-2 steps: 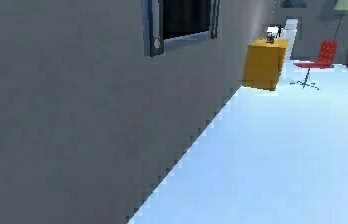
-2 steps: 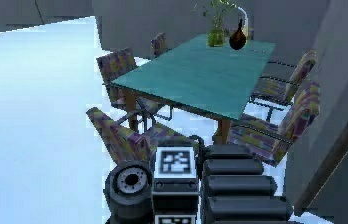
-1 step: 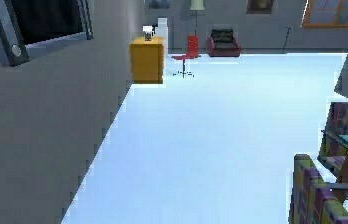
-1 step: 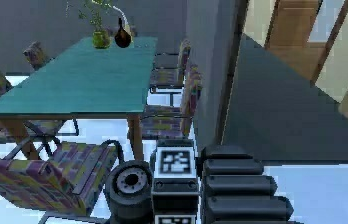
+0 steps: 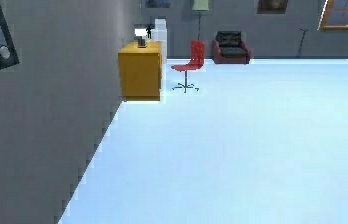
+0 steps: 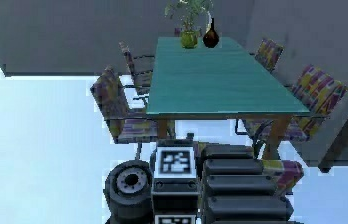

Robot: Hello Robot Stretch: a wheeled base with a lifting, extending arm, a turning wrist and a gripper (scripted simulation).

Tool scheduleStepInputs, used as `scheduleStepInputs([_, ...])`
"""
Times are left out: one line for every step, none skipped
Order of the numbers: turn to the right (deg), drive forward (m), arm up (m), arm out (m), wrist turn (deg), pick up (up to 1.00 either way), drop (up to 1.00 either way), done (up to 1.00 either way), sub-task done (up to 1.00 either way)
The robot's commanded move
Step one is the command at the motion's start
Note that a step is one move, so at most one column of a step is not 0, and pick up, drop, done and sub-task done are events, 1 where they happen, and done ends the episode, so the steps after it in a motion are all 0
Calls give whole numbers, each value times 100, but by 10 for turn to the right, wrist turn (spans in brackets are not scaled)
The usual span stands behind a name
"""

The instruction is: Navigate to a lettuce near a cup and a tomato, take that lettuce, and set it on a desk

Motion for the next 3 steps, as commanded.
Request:
scheduleStepInputs([-30, 0, 0, 0, 0, 0, 0, 0, 0])
scheduleStepInputs([0, 5, 0, 0, 0, 0, 0, 0, 0])
scheduleStepInputs([210, 0, 0, 0, 0, 0, 0, 0, 0])
